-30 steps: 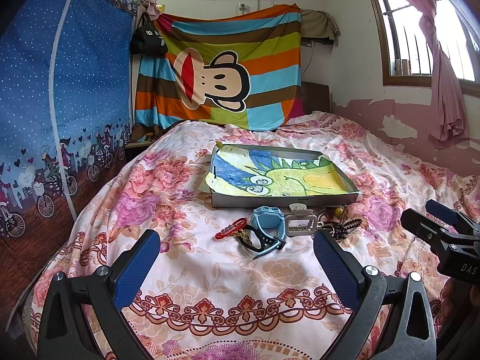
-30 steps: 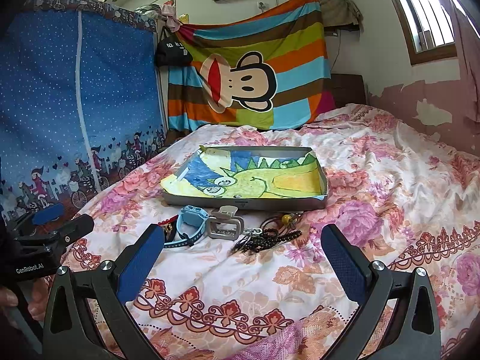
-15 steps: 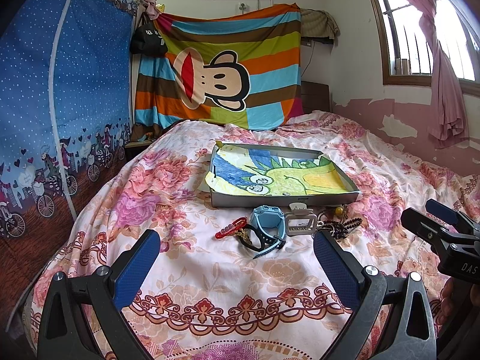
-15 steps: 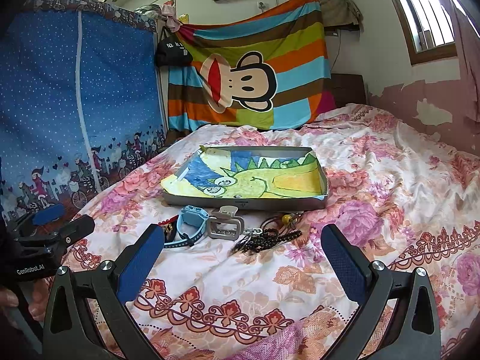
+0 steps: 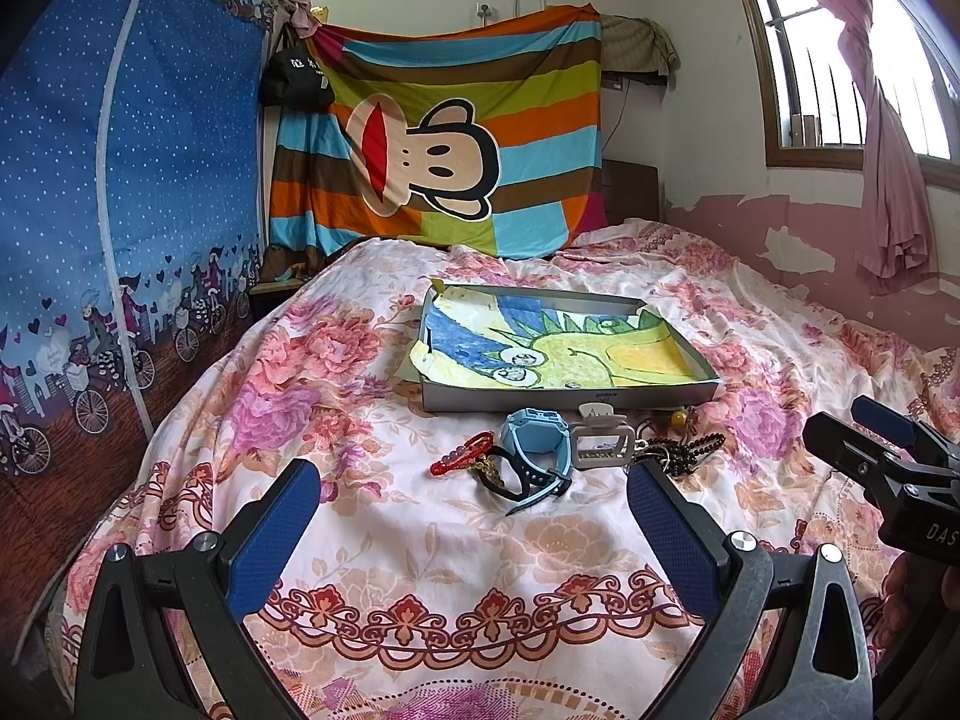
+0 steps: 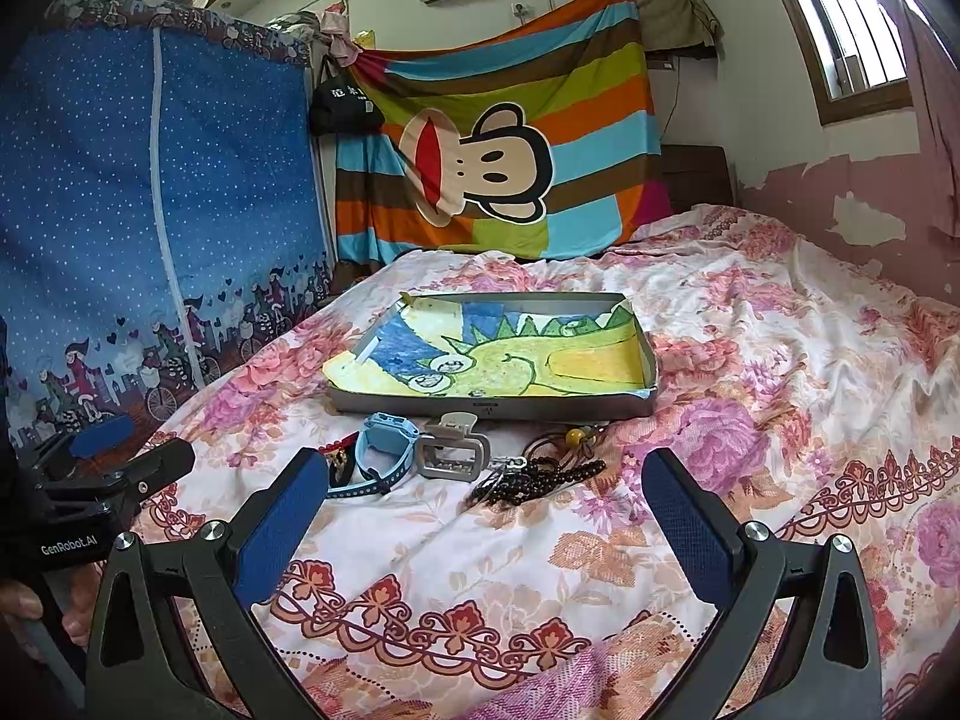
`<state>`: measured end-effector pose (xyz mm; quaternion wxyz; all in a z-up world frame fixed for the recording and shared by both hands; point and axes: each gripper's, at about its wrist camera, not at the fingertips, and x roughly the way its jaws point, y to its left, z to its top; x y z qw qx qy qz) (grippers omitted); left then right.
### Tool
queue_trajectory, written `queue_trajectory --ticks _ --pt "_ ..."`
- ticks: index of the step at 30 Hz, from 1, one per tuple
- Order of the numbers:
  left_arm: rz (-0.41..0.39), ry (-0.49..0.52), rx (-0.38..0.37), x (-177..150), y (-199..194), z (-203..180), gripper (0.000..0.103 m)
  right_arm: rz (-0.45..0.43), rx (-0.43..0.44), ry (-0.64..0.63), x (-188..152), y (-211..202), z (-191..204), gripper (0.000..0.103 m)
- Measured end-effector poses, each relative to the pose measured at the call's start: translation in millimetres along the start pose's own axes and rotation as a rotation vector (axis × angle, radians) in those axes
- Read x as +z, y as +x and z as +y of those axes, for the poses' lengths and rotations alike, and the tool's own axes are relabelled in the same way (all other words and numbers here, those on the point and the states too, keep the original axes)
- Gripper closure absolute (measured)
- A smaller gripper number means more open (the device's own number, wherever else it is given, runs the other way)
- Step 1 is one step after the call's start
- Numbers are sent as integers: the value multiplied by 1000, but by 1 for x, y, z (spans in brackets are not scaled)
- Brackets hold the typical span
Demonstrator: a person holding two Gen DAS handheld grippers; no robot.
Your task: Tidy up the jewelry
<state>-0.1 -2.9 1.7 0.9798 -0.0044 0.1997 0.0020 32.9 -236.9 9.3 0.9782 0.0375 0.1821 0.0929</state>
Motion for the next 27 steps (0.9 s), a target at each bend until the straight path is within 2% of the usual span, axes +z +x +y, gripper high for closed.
queue_trajectory --ticks 4,7,14,22,27 --pt "9 1 5 1 0 0 0 22 16 11 0 0 -2 1" --pt "36 2 12 4 7 4 0 64 73 38 -2 14 -6 1" --pt "178 -18 -12 3 40 27 0 130 116 28 2 43 -16 1" --pt "293 -59 -73 12 86 43 0 202 121 -6 16 81 -26 1" --pt "349 -49 -89 14 115 47 10 255 143 -43 21 108 -24 1"
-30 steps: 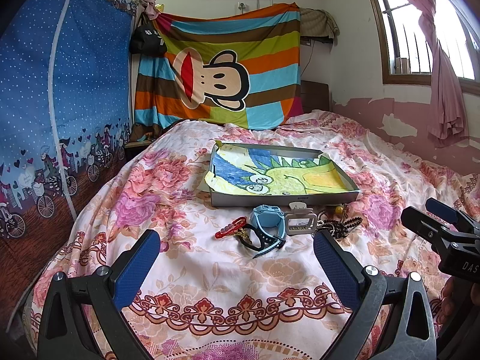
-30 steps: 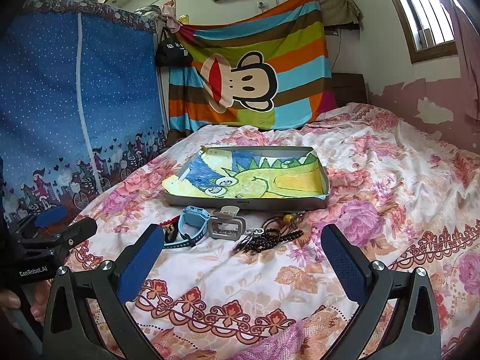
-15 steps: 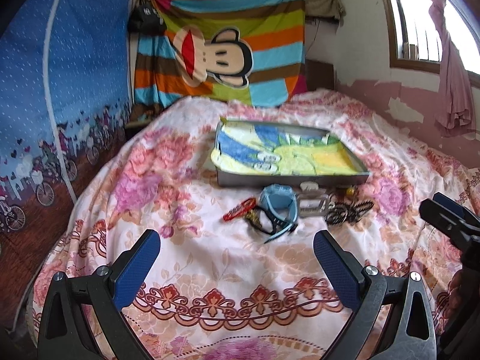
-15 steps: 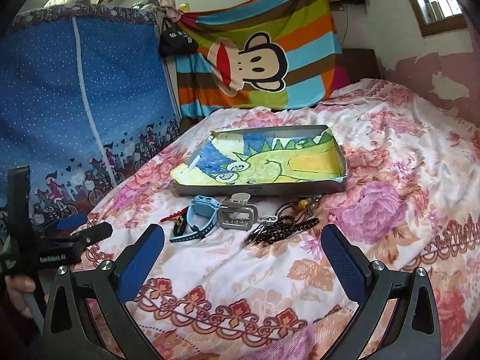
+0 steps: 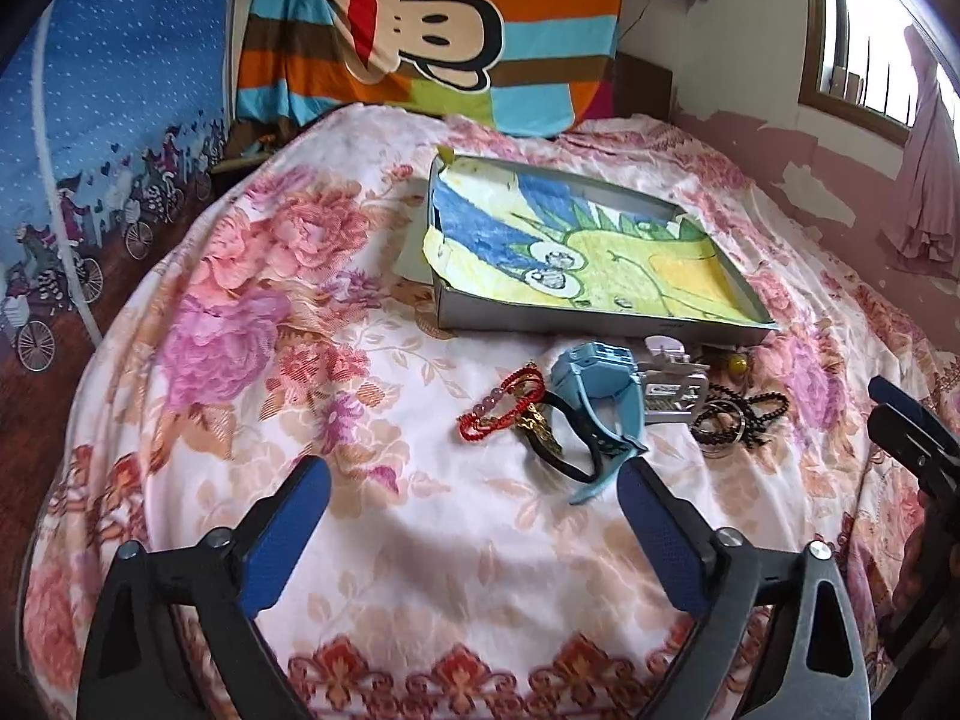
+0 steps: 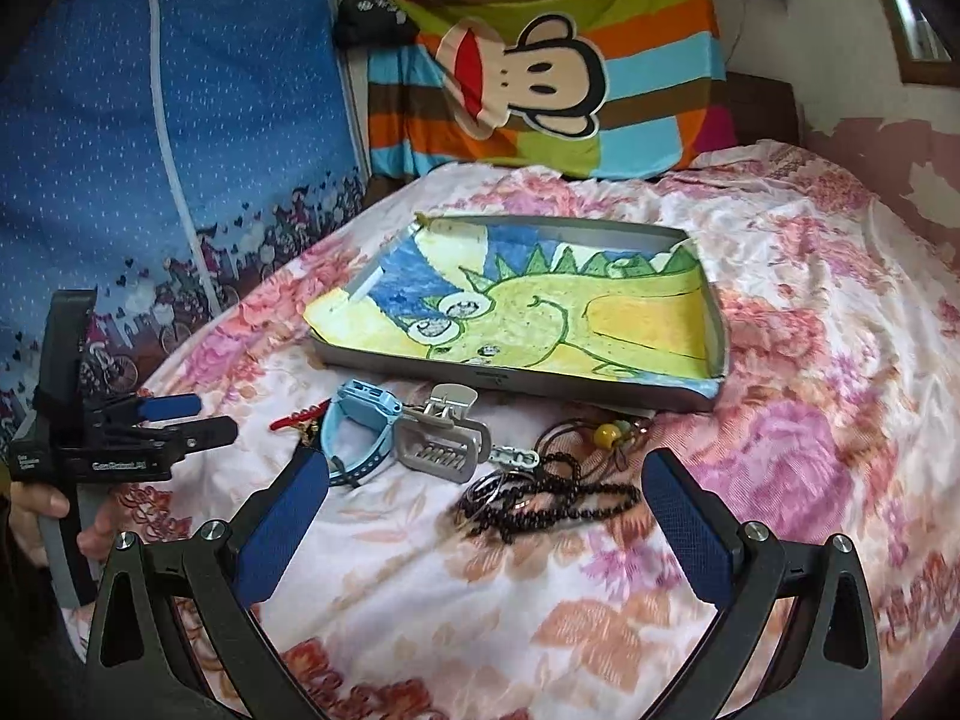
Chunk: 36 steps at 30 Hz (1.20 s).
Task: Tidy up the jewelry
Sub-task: 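Grasp the red beaded bracelet with the left tool while the right tool grasps the beige claw clip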
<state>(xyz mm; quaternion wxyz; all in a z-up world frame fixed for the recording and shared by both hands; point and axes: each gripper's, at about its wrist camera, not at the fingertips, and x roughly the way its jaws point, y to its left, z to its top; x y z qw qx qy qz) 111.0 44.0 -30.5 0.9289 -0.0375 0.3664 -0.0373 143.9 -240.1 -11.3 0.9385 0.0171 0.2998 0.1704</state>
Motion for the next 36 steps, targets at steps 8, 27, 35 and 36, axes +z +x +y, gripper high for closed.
queue_trajectory --ticks 8,27,35,36 --pt "126 8 -38 14 52 5 41 103 44 -16 5 48 2 10" --pt "230 113 -38 26 89 -4 78 291 105 -64 3 129 10 64" --pt "234 51 -64 28 92 3 98 269 105 -66 2 123 12 87" --pt "232 42 -66 28 91 4 98 264 99 -63 2 121 11 90"
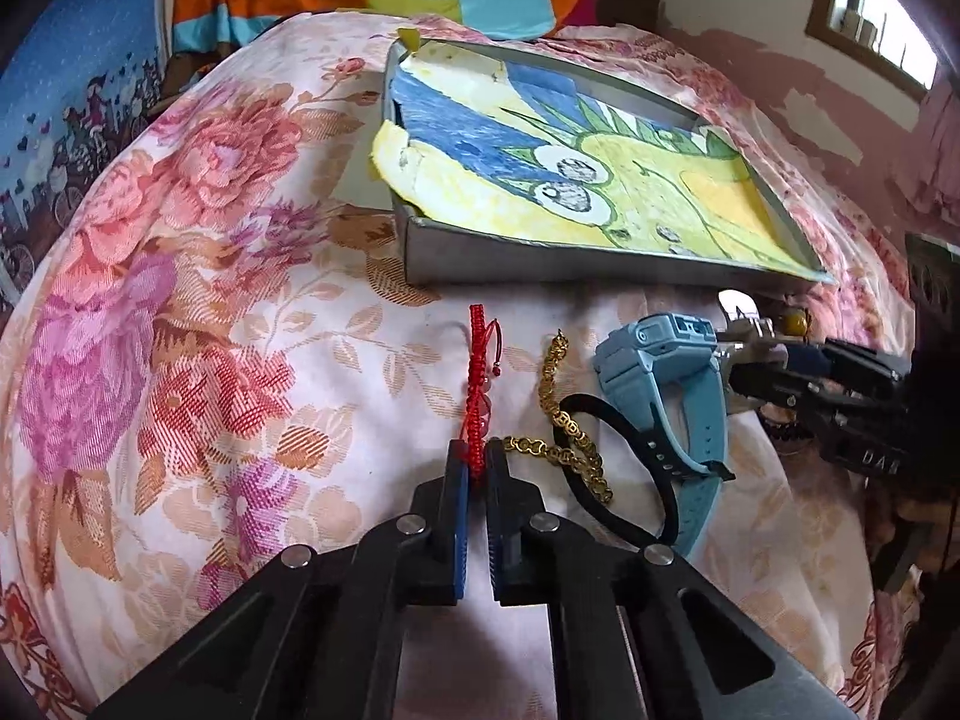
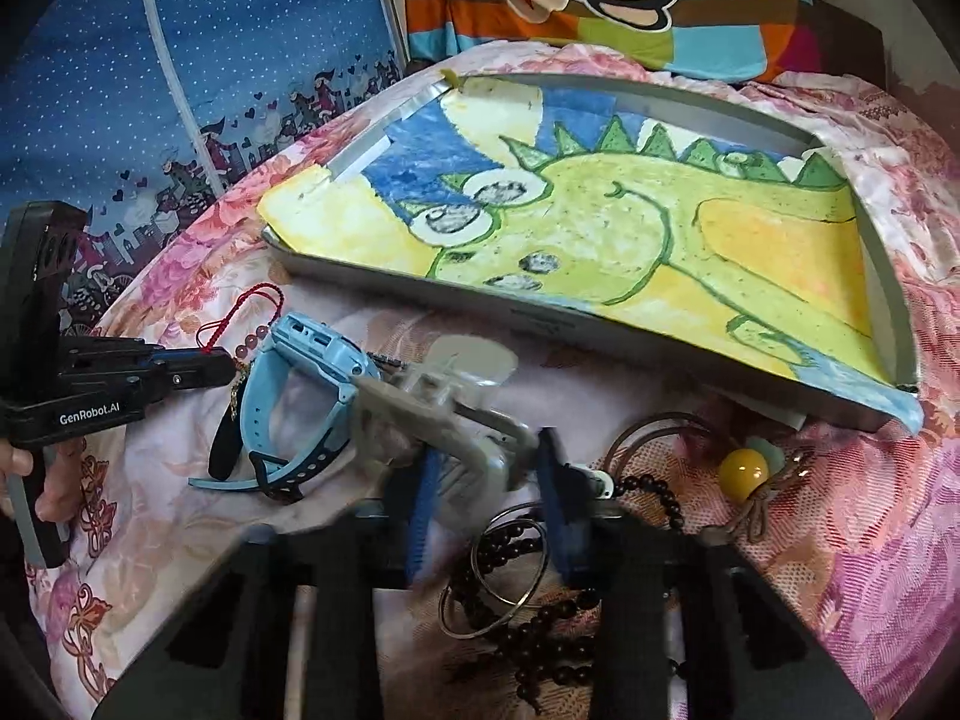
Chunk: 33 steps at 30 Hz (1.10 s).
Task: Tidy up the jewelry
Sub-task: 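Grasp the red beaded bracelet with the left tool while the right tool grasps the beige claw clip, then lower the red bracelet into the tray with the left tool while the right tool places the claw clip there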
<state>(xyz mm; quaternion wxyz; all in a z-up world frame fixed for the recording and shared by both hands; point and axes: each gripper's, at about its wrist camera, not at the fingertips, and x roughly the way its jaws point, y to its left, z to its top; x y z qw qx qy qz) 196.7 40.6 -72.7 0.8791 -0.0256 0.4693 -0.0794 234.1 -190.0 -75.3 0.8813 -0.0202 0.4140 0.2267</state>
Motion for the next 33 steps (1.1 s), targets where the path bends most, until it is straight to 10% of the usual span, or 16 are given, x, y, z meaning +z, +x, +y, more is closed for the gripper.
queue_trajectory --ticks 16,22,33 --pt "-215 -45 -8 10 -39 -4 98 -128 27 53 16 -44 -9 96" --pt "-372 -24 -61 39 -55 -26 98 -240 -96 225 38 -51 -35 96" --pt "-251 -97 -85 88 6 -38 98 -165 -217 384 41 -12 -68 95"
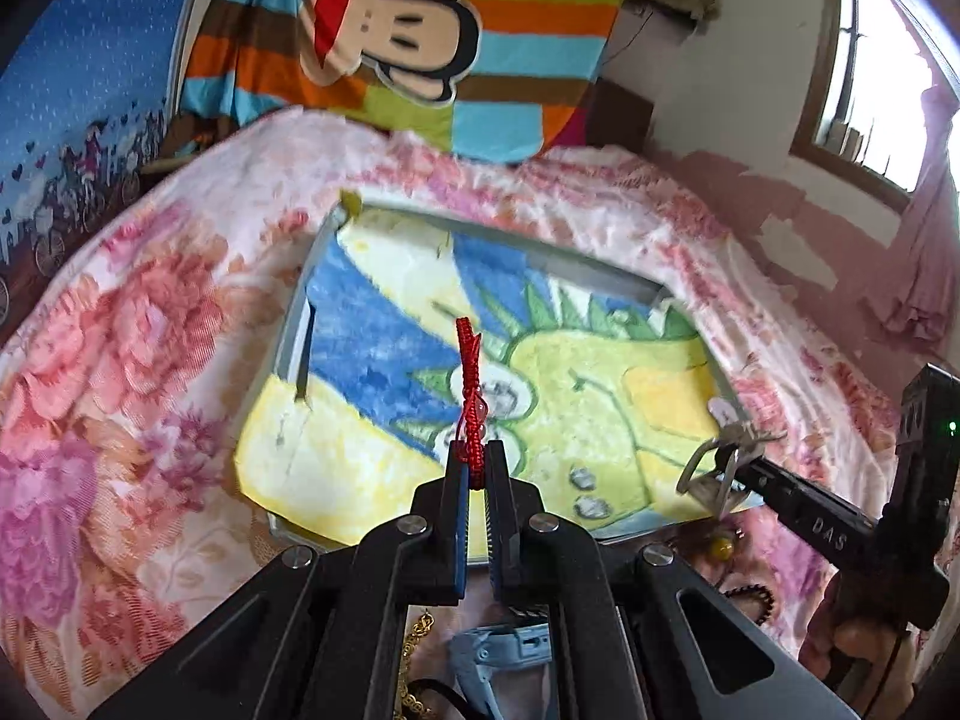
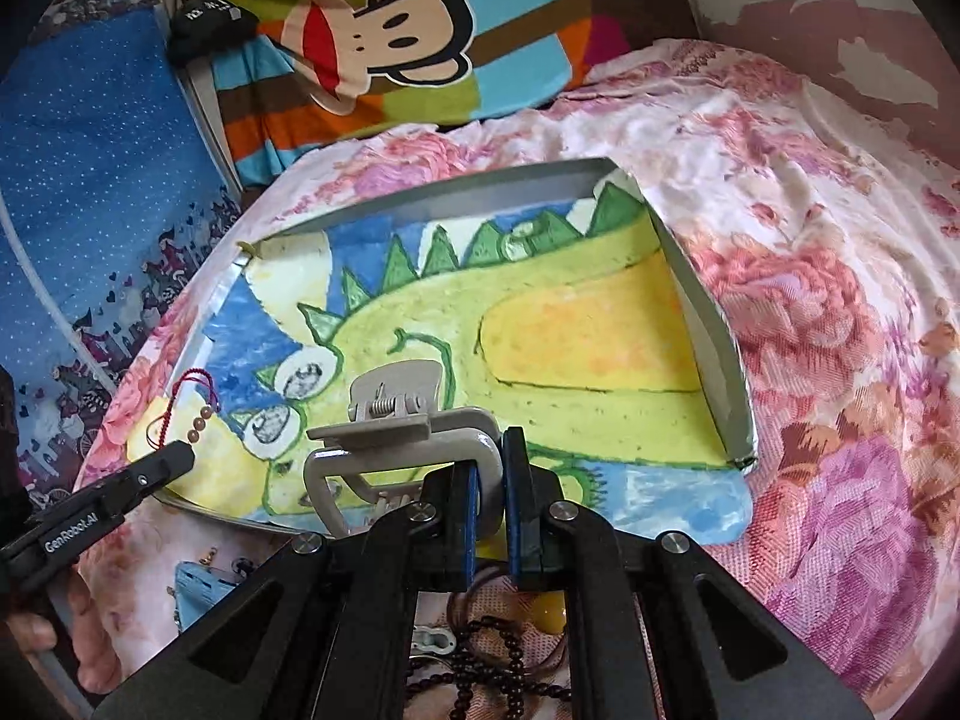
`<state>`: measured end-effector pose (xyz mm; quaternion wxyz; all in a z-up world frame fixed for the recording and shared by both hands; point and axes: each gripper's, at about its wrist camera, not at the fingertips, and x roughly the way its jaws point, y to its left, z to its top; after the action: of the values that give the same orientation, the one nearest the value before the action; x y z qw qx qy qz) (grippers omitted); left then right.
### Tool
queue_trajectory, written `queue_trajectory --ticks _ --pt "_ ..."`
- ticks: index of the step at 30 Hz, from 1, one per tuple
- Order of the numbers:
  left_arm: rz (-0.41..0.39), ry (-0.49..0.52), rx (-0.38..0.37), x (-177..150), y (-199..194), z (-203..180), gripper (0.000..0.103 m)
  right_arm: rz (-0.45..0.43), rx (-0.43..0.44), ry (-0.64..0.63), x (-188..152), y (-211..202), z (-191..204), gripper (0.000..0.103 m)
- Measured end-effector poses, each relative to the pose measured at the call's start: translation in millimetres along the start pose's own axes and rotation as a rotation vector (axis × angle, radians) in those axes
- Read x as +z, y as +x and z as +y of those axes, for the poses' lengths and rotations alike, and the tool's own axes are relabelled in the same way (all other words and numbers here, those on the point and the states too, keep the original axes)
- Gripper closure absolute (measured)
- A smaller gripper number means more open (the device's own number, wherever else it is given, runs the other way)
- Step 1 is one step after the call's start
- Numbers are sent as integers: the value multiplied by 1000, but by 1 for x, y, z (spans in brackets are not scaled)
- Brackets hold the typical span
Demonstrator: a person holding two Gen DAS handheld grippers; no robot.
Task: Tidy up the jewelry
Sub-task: 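Lower the red bracelet into the tray with the left tool while the right tool places the claw clip there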
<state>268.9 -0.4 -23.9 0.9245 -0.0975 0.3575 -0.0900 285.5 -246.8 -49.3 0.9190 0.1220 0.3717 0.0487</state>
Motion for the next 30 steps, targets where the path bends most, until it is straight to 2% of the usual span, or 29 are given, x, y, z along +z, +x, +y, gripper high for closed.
queue_trajectory --ticks 4,6,7,8,13,16,18,20,22,23,24,25,26,30 --pt "72 -18 26 -7 15 4 98 13 -15 -15 -3 3 2 94" --pt "95 -21 34 -10 19 6 98 17 -36 -29 -2 2 3 82" --pt "103 -19 36 -11 21 6 98 20 -41 -34 -2 3 4 68" --pt "109 -16 39 -12 22 5 98 20 -37 -33 -2 2 4 60" --pt "118 -2 43 -14 24 1 98 23 -10 -67 -4 0 10 59" --pt "120 12 42 -14 24 -1 98 22 6 -80 -5 -3 11 47" --pt "122 14 40 -14 23 -1 96 12 5 -97 -6 -7 11 43" --pt "120 14 38 -13 22 -2 85 -7 8 -108 -6 -13 11 37" --pt "104 6 41 -13 19 -2 60 -35 15 -107 -6 -21 8 30" --pt "83 -4 41 -12 16 -1 53 -56 24 -107 -6 -26 7 25" --pt "65 -13 43 -12 12 0 39 -75 31 -107 -6 -31 6 23" --pt "41 -25 48 -11 8 1 31 -96 39 -109 -7 -37 6 16" --pt "19 -34 49 -10 3 2 29 -122 47 -112 -7 -44 5 9" --pt "-50 -41 63 -8 -18 1 11 -244 80 -140 -12 -80 4 2"
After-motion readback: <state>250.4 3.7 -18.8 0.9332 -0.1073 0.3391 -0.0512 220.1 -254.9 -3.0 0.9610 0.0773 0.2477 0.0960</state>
